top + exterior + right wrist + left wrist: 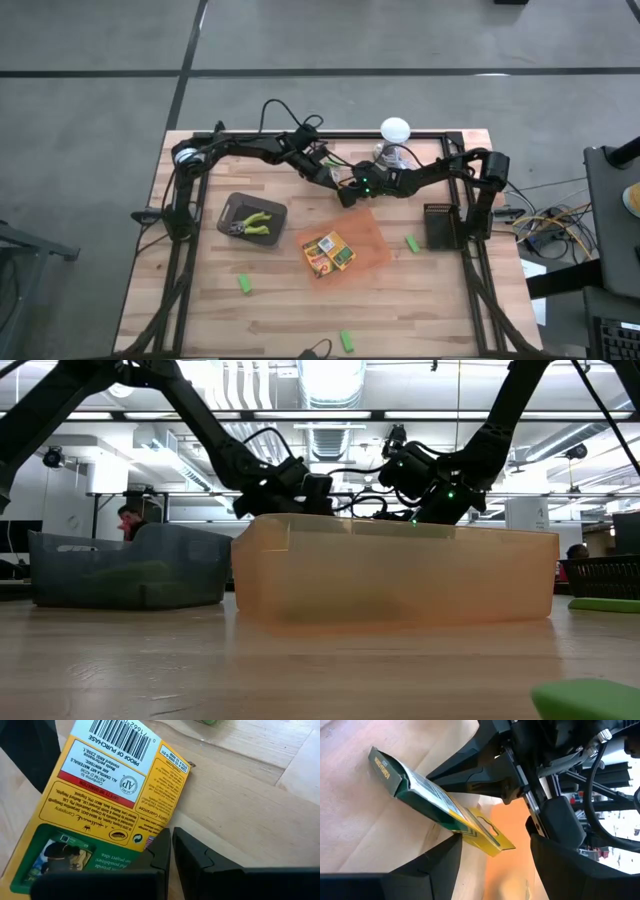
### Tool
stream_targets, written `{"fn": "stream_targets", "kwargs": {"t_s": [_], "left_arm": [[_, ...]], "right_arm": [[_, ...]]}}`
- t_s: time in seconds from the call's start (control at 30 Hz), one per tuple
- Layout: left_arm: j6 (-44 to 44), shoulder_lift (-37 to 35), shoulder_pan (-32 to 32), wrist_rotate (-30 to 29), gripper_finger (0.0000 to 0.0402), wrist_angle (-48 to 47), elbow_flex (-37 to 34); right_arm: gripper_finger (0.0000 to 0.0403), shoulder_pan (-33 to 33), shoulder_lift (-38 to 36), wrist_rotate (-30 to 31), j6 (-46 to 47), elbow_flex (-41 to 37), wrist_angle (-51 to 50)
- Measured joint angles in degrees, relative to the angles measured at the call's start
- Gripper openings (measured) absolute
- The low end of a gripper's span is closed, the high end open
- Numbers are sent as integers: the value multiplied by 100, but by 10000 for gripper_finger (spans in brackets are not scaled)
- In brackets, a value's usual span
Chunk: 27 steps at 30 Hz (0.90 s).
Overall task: Pick & Place School Supplies
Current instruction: Put the crayon box into the orange bin
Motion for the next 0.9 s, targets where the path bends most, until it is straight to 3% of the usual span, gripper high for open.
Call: {"fn": "stream_targets", "kwargs": {"t_s": [0.43, 0.67, 0.9], "left_arm": [[557, -9, -64, -425, 246, 22, 0], [1412, 22, -103, -933, 246, 58, 2], [1264, 17, -142, -1160, 246, -5, -1]], "right_arm": [[26, 0, 0, 2, 4, -7, 24], [27, 0, 9, -16, 1, 0, 81], [27, 0, 9, -13, 0, 0, 74]]}}
